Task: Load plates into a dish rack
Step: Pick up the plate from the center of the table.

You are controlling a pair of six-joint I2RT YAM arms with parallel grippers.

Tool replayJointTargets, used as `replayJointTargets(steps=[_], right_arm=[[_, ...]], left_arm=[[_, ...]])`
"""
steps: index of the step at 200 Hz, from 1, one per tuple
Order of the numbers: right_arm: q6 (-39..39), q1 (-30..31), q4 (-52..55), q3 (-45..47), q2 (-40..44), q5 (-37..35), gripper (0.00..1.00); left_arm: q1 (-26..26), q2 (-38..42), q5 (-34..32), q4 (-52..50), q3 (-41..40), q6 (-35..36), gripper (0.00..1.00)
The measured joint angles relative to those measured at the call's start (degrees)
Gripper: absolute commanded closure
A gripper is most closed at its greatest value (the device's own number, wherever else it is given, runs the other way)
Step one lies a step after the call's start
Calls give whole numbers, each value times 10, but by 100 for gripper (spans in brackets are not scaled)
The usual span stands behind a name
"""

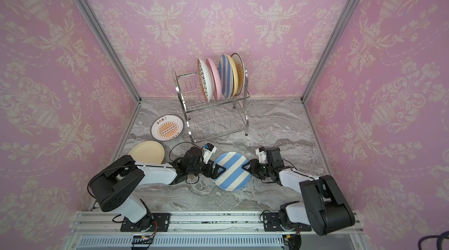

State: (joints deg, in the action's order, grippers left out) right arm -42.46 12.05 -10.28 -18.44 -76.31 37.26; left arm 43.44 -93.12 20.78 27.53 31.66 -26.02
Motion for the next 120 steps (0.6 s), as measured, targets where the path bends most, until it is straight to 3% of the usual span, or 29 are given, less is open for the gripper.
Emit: replayJointTargets(steps=[43,120], right_arm=[[-13,5,-3,8,5,-5,70],[-20,7,123,9,99,-47,87]], left_arm=[[0,-3,1,1,3,0,1],[3,-3,1,-5,7,0,1]])
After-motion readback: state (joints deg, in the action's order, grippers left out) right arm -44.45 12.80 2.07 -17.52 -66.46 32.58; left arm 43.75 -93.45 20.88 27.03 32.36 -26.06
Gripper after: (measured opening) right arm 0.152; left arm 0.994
